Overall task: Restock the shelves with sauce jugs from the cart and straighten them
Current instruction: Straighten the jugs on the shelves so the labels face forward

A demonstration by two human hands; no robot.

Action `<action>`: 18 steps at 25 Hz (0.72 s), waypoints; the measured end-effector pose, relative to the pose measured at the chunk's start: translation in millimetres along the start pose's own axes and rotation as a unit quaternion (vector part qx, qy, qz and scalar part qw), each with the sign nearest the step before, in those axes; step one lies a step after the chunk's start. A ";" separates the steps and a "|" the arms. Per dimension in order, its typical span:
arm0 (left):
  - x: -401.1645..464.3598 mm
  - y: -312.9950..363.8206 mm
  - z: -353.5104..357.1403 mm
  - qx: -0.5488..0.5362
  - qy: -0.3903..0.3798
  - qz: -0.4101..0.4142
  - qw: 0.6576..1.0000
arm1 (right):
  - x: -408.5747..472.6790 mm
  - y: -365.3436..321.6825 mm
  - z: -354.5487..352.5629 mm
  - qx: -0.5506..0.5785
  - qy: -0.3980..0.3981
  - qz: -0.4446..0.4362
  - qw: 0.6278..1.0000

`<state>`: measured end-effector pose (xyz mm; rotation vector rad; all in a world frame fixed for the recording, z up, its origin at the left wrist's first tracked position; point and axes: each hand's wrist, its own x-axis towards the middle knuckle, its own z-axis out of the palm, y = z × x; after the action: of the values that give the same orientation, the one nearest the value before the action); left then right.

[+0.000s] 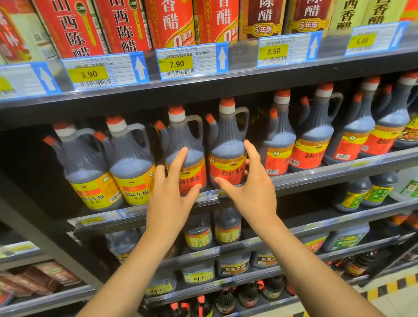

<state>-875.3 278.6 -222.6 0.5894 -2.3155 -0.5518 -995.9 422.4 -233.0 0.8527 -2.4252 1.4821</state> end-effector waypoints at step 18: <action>-12.6 12.8 -9.4 -0.018 -0.029 -0.022 0.999 | -10.0 -0.7 -32.2 -0.067 -0.059 -0.034 0.995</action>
<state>-863.6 293.7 -215.7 0.6172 -2.3475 -0.6373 -991.9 453.6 -221.0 1.0098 -2.5175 1.2640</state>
